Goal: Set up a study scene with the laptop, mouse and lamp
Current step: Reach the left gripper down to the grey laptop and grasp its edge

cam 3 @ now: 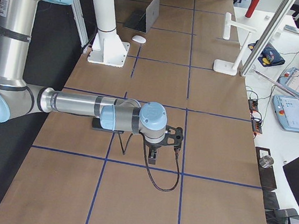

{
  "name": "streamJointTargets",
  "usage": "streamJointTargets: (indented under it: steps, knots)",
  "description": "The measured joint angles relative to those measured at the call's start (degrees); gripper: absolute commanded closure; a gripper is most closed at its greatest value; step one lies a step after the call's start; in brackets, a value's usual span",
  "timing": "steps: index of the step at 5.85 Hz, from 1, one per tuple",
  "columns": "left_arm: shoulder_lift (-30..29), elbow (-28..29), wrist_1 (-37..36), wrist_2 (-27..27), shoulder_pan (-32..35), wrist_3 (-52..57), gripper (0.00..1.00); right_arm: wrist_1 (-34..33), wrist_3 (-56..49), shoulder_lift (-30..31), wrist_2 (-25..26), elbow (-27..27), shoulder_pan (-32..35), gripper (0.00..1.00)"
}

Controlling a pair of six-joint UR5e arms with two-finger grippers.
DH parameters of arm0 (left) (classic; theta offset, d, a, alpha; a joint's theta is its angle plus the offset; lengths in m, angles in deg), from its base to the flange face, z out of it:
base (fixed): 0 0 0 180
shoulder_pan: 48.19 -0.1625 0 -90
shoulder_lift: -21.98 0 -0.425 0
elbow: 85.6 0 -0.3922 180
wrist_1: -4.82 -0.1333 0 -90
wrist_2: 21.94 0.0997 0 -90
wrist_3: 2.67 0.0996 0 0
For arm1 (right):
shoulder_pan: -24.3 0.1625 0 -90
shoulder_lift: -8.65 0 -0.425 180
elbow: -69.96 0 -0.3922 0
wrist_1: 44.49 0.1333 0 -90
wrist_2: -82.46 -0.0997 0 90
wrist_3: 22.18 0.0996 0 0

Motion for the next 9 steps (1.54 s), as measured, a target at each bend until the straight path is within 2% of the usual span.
streamJointTargets:
  steps: [4, 6, 7, 8, 9]
  knots:
    - [-0.75, 0.25, -3.53, 3.84, -8.17, -7.44, 0.0, 0.0, 0.03, -0.36, -0.24, -0.09, 0.17, 0.0]
    - [-1.87, 1.07, -3.86, 4.5, -10.13, -8.81, 0.09, -0.07, 0.59, -1.04, -0.21, -0.18, 0.21, 0.0]
    - [-2.01, 1.51, -3.92, 4.74, -10.29, -8.95, 0.5, -0.06, 1.66, -1.28, -0.25, -0.2, 0.22, 0.0]
    - [-2.02, 1.86, -3.94, 5.48, -10.34, -9.1, 0.83, -0.02, 2.45, -1.44, -0.26, -0.2, 0.22, 0.0]
    - [-2.08, 1.97, -3.95, 6.47, -10.37, -9.21, 0.99, -0.01, 2.74, -1.49, -0.26, -0.15, 0.22, 0.0]
